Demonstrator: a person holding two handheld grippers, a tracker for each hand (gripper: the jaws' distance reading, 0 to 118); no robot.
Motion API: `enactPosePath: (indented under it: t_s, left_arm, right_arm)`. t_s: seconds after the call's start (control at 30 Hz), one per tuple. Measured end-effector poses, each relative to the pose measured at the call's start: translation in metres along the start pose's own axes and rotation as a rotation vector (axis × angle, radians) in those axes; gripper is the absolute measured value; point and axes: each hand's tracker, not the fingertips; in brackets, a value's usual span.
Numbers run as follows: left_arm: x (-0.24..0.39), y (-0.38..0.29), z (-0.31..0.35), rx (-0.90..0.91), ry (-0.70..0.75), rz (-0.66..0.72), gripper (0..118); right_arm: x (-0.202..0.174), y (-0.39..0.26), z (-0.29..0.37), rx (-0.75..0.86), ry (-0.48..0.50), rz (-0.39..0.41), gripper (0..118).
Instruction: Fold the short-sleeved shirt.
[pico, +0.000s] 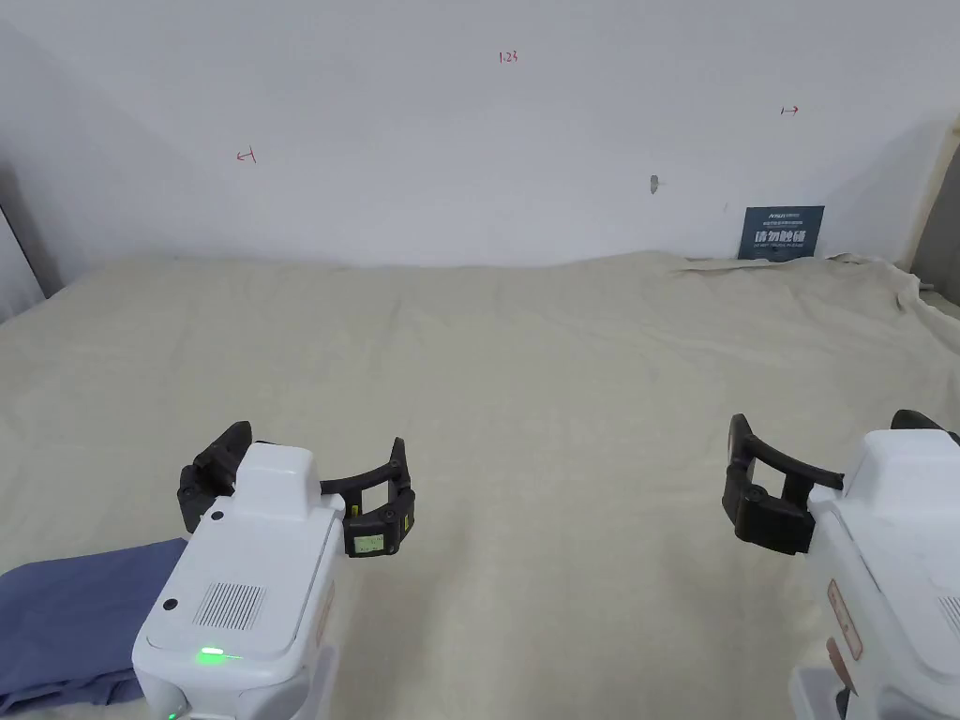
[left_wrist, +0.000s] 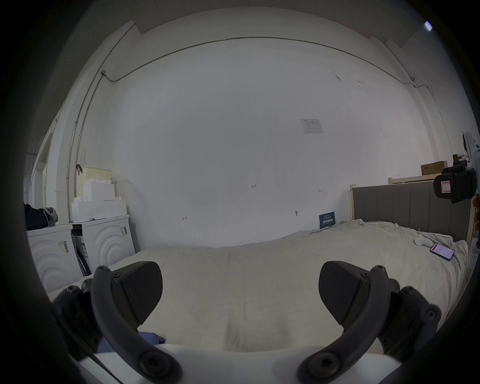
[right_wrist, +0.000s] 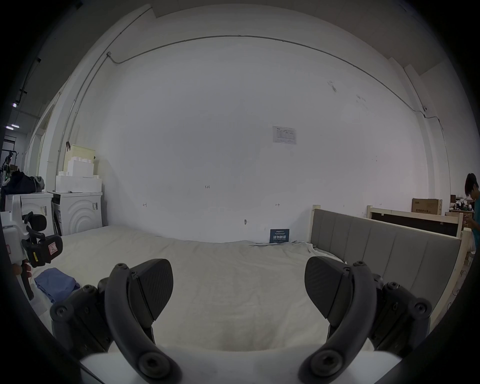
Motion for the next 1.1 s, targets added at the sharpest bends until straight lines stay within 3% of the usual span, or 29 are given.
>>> enactPosePath:
  t_s: [1.1]
  left_arm:
    - [0.0000,0.0013,0.0001,0.004,0.000,0.003,118]
  right_arm:
    - [-0.0020,0.0029,0.0019,-0.008,-0.017,0.015,104]
